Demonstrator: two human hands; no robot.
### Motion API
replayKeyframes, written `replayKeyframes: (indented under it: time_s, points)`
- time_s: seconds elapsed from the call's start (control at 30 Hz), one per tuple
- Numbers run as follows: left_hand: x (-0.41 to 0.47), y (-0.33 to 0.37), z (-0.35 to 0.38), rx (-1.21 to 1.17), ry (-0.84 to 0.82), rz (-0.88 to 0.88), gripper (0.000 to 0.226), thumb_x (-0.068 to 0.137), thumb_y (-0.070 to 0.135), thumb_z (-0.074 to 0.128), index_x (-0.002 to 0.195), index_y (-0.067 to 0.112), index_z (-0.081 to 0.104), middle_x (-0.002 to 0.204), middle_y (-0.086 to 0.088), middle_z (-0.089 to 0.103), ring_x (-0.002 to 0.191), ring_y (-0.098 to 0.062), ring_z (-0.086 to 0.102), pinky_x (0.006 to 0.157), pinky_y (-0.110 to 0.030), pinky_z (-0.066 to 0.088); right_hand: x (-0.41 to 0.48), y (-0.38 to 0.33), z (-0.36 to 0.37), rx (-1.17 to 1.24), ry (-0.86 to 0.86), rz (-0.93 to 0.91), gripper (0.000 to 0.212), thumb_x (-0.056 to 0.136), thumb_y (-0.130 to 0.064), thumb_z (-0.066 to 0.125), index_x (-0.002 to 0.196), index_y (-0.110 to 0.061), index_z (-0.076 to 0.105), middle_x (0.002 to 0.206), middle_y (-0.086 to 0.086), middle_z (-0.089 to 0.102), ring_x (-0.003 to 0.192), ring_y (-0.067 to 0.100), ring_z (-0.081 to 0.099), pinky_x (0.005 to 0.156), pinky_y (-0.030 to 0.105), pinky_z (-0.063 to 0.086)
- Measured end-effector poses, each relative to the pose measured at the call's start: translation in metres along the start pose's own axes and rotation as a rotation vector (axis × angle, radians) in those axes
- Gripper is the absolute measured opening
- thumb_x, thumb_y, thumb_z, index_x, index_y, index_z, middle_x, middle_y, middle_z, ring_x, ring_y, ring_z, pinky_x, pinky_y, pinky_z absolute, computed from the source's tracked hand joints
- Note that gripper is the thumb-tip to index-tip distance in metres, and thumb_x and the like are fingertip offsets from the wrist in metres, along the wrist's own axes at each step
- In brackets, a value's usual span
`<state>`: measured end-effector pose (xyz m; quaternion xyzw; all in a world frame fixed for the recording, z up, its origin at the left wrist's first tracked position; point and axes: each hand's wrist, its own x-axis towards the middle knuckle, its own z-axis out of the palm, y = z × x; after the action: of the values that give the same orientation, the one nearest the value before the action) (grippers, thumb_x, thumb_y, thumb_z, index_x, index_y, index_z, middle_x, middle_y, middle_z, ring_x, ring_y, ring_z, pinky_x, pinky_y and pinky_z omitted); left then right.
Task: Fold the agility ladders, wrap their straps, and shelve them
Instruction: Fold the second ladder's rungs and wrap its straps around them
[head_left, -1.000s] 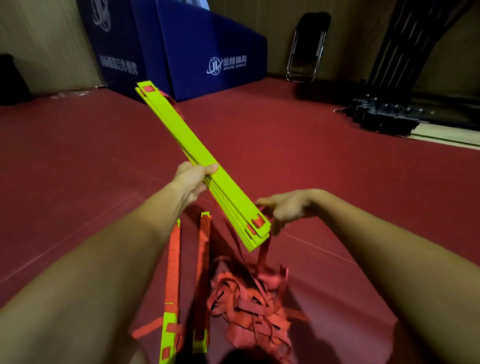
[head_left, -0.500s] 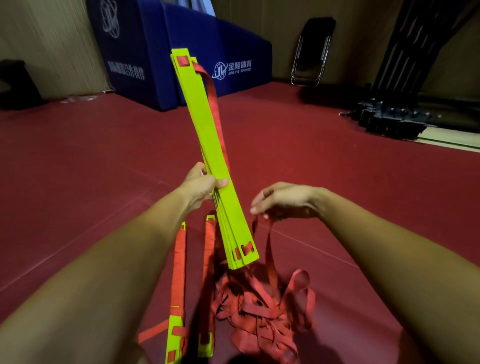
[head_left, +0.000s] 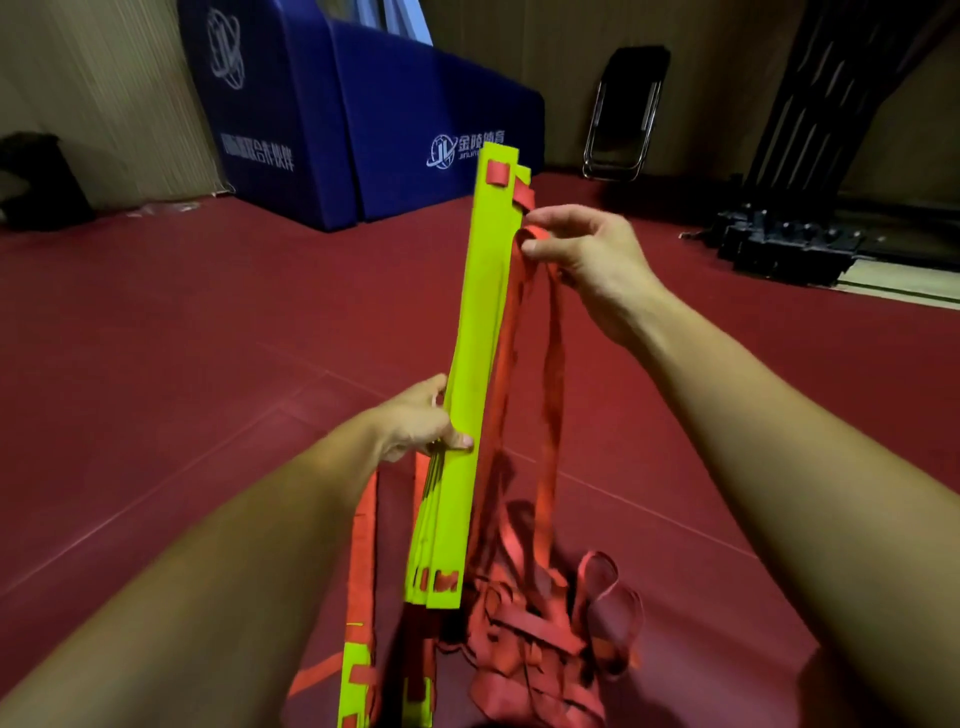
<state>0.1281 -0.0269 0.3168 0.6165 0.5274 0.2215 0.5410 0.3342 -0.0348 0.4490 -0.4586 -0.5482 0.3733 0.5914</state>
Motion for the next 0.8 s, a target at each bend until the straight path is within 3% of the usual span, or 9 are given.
replayKeyframes:
  time_s: [0.1,0.17,0.27,0.33,0.43,0.53,0.63,0.73,0.8]
  points:
    - [0.0,0.0,0.002,0.02,-0.024,-0.001,0.056,0.079,-0.017,0.07,0.126,0.008,0.052,0.111,-0.023,0.066,0.09,-0.028,0.066,0.081,-0.044,0.057,0.006,0.002,0.0,-0.119,0.04,-0.11,0.03,0.072,0.003,0.079,0.098,-0.01,0.071,0.092,0.011,0.069,0.083,0.016,0.064,0.081,0.029,0.056]
    - [0.0,0.0,0.006,0.033,-0.048,0.004,0.06,0.078,-0.021,0.068,0.128,0.009,0.053,0.098,-0.013,0.067,0.084,-0.023,0.065,0.075,-0.036,0.057,0.009,0.006,0.003,-0.243,0.087,-0.187,0.028,0.071,-0.003,0.079,0.092,-0.019,0.07,0.093,0.007,0.072,0.088,0.016,0.067,0.091,0.037,0.056]
    - [-0.003,0.003,0.013,0.036,-0.052,0.01,0.059,0.077,-0.025,0.064,0.126,0.009,0.054,0.082,-0.004,0.063,0.07,-0.014,0.062,0.056,-0.024,0.053,0.013,0.005,0.003,-0.361,0.171,-0.261,0.017,0.071,-0.019,0.079,0.08,-0.03,0.069,0.079,-0.01,0.07,0.078,0.004,0.065,0.082,0.033,0.056]
    - [-0.002,0.002,0.015,0.035,-0.054,0.01,0.059,0.077,-0.026,0.062,0.124,0.009,0.054,0.079,-0.002,0.062,0.066,-0.011,0.062,0.053,-0.022,0.051,0.012,0.002,0.002,-0.453,0.23,-0.296,0.011,0.072,-0.029,0.079,0.08,-0.032,0.071,0.079,-0.013,0.068,0.078,0.002,0.063,0.08,0.032,0.055]
    - [-0.002,0.0,0.015,0.063,-0.074,0.011,0.062,0.076,-0.028,0.061,0.122,0.012,0.056,0.076,0.0,0.062,0.063,-0.01,0.062,0.053,-0.025,0.052,0.008,0.004,0.003,-0.644,0.3,-0.322,0.018,0.072,-0.044,0.077,0.084,-0.033,0.072,0.106,-0.007,0.057,0.104,0.011,0.056,0.094,0.038,0.046]
    - [-0.002,-0.003,0.013,0.088,-0.096,-0.002,0.063,0.074,-0.03,0.059,0.118,0.016,0.057,0.077,-0.001,0.064,0.069,-0.015,0.064,0.06,-0.03,0.054,0.008,0.006,0.001,-0.663,0.249,-0.265,0.022,0.073,-0.043,0.078,0.086,-0.029,0.067,0.126,-0.002,0.046,0.122,0.016,0.046,0.102,0.036,0.036]
    - [-0.003,-0.009,0.009,0.133,-0.117,-0.003,0.063,0.071,-0.028,0.061,0.114,0.017,0.059,0.081,-0.003,0.063,0.076,-0.018,0.062,0.066,-0.031,0.053,0.013,0.009,-0.004,-0.607,0.232,-0.223,0.046,0.07,-0.041,0.082,0.097,-0.023,0.05,0.117,0.003,0.055,0.103,0.017,0.055,0.094,0.038,0.046]
    - [-0.005,-0.013,0.004,0.169,-0.13,-0.007,0.062,0.057,-0.02,0.063,0.106,0.016,0.06,0.078,-0.004,0.06,0.071,-0.018,0.059,0.061,-0.028,0.049,0.012,0.013,-0.009,-0.482,0.24,-0.136,0.081,0.062,-0.046,0.087,0.118,-0.019,0.035,0.117,0.002,0.057,0.106,0.02,0.059,0.095,0.035,0.048]
    - [-0.005,-0.015,0.002,0.192,-0.126,-0.005,0.058,0.059,-0.023,0.058,0.1,0.018,0.059,0.074,-0.003,0.06,0.068,-0.017,0.058,0.059,-0.027,0.048,0.009,0.017,-0.012,-0.413,0.218,-0.07,0.095,0.061,-0.047,0.089,0.131,-0.02,0.031,0.117,-0.001,0.056,0.109,0.02,0.059,0.099,0.036,0.047]
